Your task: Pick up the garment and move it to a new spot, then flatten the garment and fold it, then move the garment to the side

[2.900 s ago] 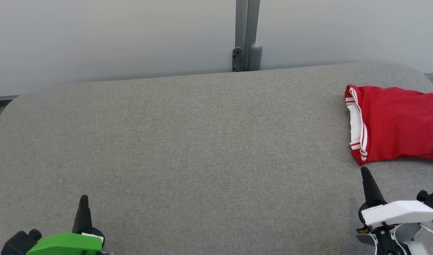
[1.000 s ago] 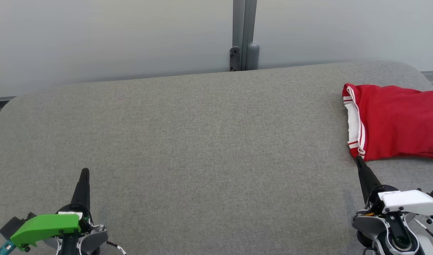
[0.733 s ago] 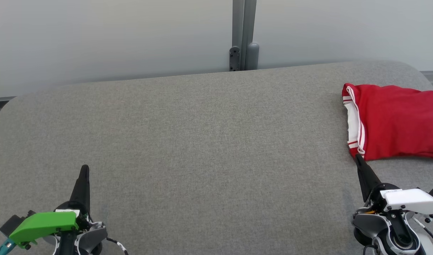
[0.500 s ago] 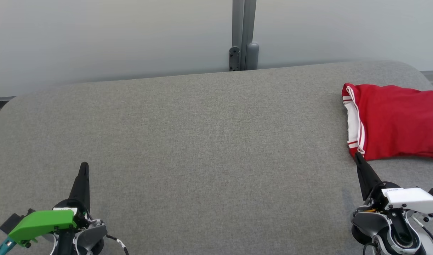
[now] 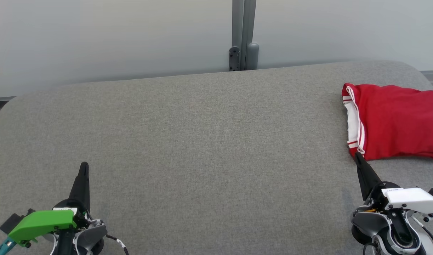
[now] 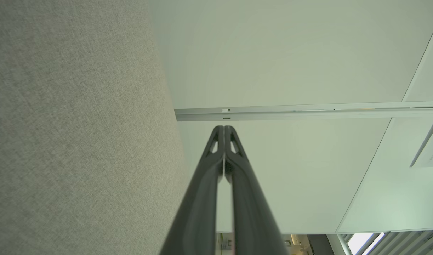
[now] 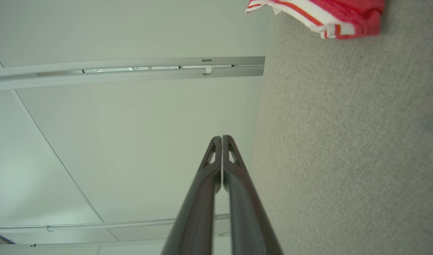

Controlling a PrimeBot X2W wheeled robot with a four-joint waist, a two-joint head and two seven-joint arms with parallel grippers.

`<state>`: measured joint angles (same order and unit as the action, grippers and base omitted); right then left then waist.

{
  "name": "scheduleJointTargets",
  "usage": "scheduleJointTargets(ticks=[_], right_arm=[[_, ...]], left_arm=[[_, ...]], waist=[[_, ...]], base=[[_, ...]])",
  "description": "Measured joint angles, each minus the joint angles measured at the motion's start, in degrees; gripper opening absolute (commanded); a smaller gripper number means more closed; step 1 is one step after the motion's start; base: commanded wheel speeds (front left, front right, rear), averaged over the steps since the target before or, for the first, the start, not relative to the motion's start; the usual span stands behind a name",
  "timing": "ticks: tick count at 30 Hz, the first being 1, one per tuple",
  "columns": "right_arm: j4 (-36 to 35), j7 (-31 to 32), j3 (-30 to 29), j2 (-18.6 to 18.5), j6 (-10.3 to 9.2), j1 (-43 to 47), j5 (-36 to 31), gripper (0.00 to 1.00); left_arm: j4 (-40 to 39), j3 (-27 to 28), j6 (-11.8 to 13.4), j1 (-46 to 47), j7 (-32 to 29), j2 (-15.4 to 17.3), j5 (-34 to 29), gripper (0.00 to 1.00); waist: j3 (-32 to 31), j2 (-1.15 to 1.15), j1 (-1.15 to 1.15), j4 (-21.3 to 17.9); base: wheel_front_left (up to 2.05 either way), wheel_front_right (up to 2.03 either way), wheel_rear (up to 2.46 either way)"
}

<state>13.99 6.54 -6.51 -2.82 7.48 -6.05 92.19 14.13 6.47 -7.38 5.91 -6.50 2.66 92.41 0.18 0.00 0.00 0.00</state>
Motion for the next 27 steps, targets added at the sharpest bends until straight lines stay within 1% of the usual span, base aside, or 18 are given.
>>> scheduleJointTargets(ticks=[27], right_arm=[[0.00,0.00,0.00,0.00,0.00,-0.01,0.00,0.00]], left_arm=[[0.00,0.00,-0.01,0.00,0.00,0.00,0.00,0.00]], waist=[[0.00,0.00,0.00,0.00]], base=[[0.00,0.00,0.00]])
